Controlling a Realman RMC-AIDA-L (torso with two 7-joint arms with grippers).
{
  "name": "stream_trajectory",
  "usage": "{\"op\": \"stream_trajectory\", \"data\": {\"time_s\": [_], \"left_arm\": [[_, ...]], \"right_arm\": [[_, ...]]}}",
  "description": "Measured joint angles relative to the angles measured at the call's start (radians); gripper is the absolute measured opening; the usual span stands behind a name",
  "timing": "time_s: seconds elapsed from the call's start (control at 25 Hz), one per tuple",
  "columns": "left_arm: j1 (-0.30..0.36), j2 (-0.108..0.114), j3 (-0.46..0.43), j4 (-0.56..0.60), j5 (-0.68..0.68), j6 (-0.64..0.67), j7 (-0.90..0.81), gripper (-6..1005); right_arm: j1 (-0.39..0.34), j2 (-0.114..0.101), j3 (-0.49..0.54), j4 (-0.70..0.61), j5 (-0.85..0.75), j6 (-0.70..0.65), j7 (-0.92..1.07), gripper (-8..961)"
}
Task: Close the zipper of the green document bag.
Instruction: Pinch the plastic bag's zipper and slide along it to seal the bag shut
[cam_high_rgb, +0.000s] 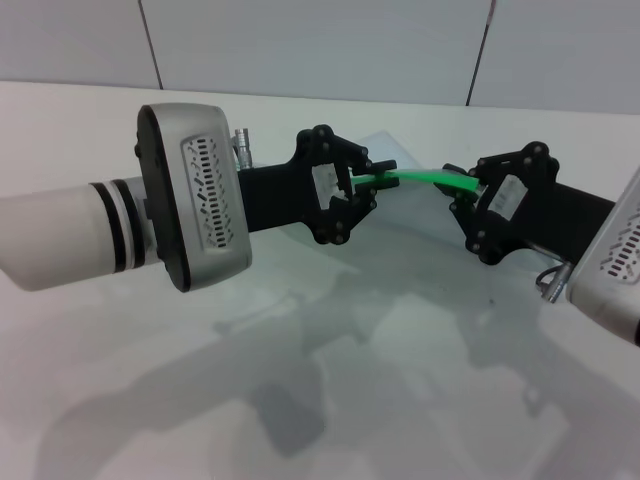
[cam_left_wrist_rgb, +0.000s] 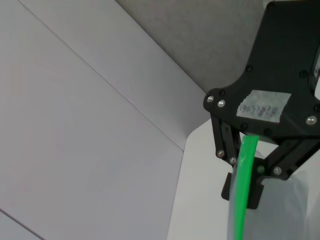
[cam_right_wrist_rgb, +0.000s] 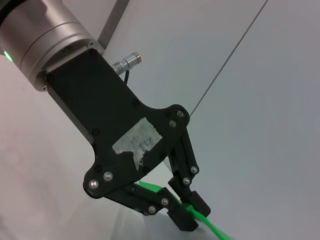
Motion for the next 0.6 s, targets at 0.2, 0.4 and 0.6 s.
{"op": "stream_trajectory", "data": {"time_s": [0.2,0.4,0.6], "left_arm": [[0.001,0.000,-0.001,0.000,0.000,0.000,0.000,85],[0.005,0.000,-0.007,0.000,0.000,0.000,-0.004,84],[0.006,0.000,-0.010,0.002,0.000,0.025,-0.010,83]], "right_arm": [[0.001,0.000,0.001,0.000,0.002,-0.004,0.001,134],[-0.001,0.000,0.009,0.000,0.004,-0.002,0.002,136],[-0.004,0.000,0.017,-0.002,0.004,-0.002,0.002,139]]}}
